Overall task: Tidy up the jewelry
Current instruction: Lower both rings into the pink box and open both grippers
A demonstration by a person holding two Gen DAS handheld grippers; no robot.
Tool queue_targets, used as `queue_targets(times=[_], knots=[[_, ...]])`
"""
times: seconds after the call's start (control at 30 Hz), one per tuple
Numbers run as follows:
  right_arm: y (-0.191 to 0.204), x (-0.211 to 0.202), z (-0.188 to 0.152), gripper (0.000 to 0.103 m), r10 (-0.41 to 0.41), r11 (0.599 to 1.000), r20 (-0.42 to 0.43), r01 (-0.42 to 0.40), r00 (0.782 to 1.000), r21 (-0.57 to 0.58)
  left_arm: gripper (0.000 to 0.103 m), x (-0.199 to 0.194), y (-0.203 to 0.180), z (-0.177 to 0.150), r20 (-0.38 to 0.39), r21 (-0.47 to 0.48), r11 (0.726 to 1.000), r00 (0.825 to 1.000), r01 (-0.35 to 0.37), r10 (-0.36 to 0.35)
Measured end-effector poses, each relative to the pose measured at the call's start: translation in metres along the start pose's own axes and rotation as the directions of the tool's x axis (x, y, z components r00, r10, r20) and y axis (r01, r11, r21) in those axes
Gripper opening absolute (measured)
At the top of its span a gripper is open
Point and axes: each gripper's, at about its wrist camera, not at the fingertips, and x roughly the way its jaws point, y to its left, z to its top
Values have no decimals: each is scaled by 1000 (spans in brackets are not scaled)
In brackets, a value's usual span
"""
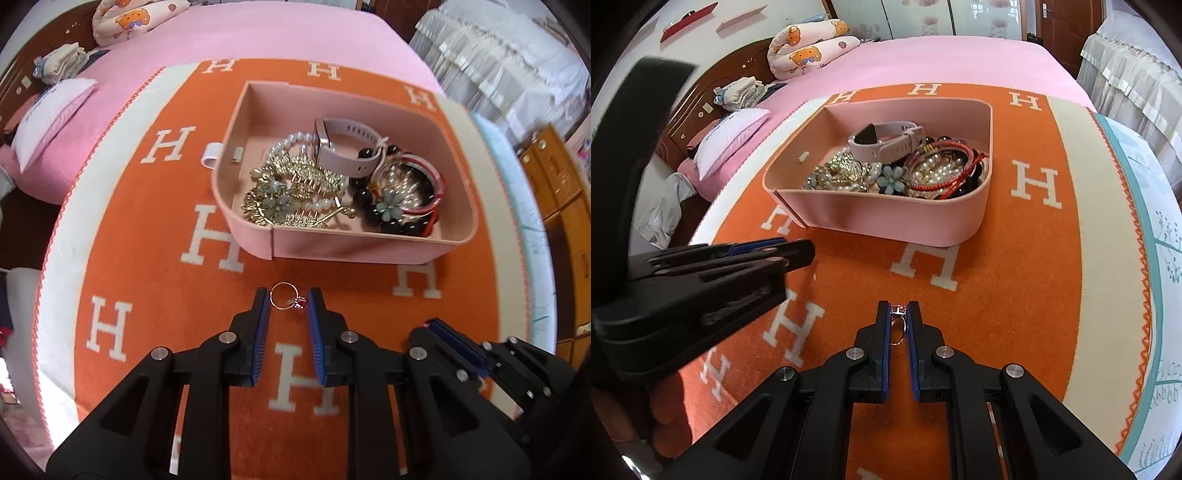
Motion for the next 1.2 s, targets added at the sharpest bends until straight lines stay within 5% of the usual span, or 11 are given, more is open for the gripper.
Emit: queue_targets(times=[0.2, 0.4, 0.7, 1.07, 1.2], knots=[[11, -36, 11, 8, 35, 999, 79, -36, 996, 6, 18, -52, 29, 4, 50, -90, 986, 989, 141, -137], [24, -84, 37, 8, 71, 997, 215, -71, 974, -6, 18, -102, 44, 25, 149, -122, 970, 970, 209, -190], [39, -123, 88, 8, 105, 994, 340, -90, 935, -60, 18, -116, 32, 65, 210, -84, 976, 961, 203, -182], [21, -59, 117, 8, 55, 998, 200, -48, 978, -40, 20, -58, 26, 91, 156, -50, 995, 985, 83, -75], [11, -39, 115, 20, 52, 999, 138, -51, 989, -5, 51, -50, 31, 88, 132, -40, 996, 989, 79, -73]])
